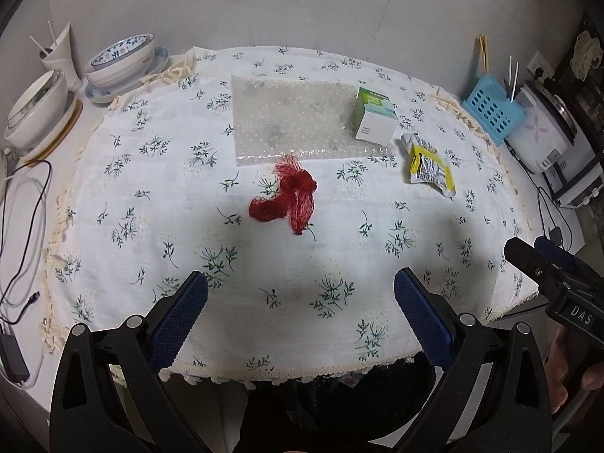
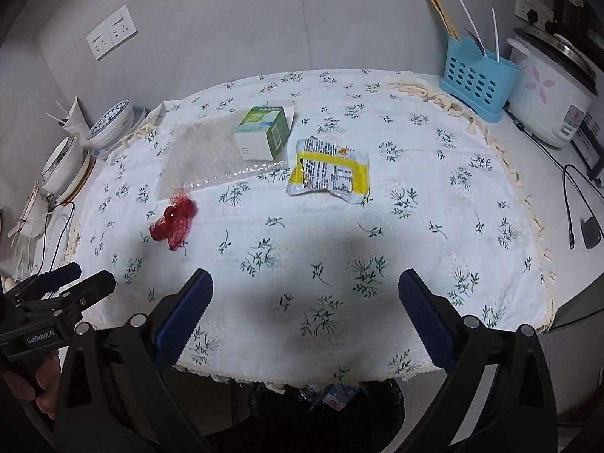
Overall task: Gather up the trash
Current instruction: 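Grasp the red mesh net with the left gripper while the right gripper grasps the yellow snack packet, then lift the red net with the left gripper while the right gripper lifts the snack packet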
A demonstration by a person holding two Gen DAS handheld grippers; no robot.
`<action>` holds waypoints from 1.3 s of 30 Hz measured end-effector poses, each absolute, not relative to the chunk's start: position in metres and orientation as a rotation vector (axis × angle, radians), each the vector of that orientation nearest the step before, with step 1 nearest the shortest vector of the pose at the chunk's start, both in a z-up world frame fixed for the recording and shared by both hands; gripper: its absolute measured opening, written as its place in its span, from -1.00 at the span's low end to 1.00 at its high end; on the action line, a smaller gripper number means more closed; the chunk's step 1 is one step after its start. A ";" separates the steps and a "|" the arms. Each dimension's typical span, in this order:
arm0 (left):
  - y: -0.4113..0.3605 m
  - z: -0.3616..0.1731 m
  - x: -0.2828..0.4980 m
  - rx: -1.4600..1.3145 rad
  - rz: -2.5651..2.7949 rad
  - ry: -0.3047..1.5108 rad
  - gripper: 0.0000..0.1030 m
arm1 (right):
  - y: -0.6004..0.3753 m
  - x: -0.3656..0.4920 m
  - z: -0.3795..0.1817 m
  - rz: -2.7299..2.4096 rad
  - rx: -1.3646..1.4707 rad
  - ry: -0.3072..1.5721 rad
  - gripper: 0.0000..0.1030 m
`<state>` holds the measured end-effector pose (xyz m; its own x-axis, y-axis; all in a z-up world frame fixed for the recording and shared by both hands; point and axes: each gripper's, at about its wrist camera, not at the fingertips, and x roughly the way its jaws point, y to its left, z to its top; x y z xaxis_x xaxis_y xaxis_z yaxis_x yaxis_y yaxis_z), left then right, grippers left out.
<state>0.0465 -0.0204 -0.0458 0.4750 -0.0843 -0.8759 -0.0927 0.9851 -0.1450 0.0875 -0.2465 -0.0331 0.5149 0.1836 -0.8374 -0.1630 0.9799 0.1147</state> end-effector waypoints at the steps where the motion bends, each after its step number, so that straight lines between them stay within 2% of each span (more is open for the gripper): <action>1: -0.019 -0.046 0.052 -0.183 0.007 1.078 0.88 | -0.245 0.093 -0.032 0.206 0.020 1.008 0.84; 12: -0.010 -0.065 0.107 -0.162 0.009 1.130 0.85 | -0.229 0.173 -0.044 0.189 -0.024 1.095 0.84; 24: -0.010 -0.109 0.158 -0.130 -0.003 1.233 0.57 | -0.229 0.256 -0.098 0.140 0.029 1.266 0.84; 27: -0.010 -0.120 0.166 -0.131 -0.006 1.265 0.42 | -0.227 0.269 -0.111 0.125 0.021 1.290 0.84; 29: -0.011 -0.126 0.169 -0.124 -0.004 1.283 0.22 | -0.226 0.276 -0.118 0.118 0.010 1.302 0.84; 31: -0.013 -0.131 0.173 -0.119 -0.004 1.301 0.11 | -0.226 0.281 -0.124 0.117 0.013 1.315 0.74; 33: -0.014 -0.133 0.174 -0.118 -0.009 1.310 -0.06 | -0.226 0.285 -0.131 0.124 0.023 1.348 0.45; 35: -0.015 -0.135 0.176 -0.119 -0.012 1.319 -0.35 | -0.226 0.287 -0.136 0.127 0.039 1.373 0.40; 36: -0.015 -0.135 0.176 -0.114 -0.005 1.320 -0.39 | -0.226 0.287 -0.137 0.128 0.041 1.372 0.39; 37: -0.015 -0.135 0.177 -0.110 -0.004 1.321 -0.53 | -0.226 0.288 -0.138 0.131 0.043 1.377 0.38; 39: -0.014 -0.135 0.179 -0.111 -0.002 1.324 -0.59 | -0.226 0.290 -0.138 0.130 0.048 1.384 0.34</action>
<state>0.1785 -0.0143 -0.1350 0.2447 -0.0643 -0.9675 -0.0621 0.9947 -0.0818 0.2899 -0.2263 -0.1378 0.1803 0.1206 -0.9762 -0.0639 0.9918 0.1107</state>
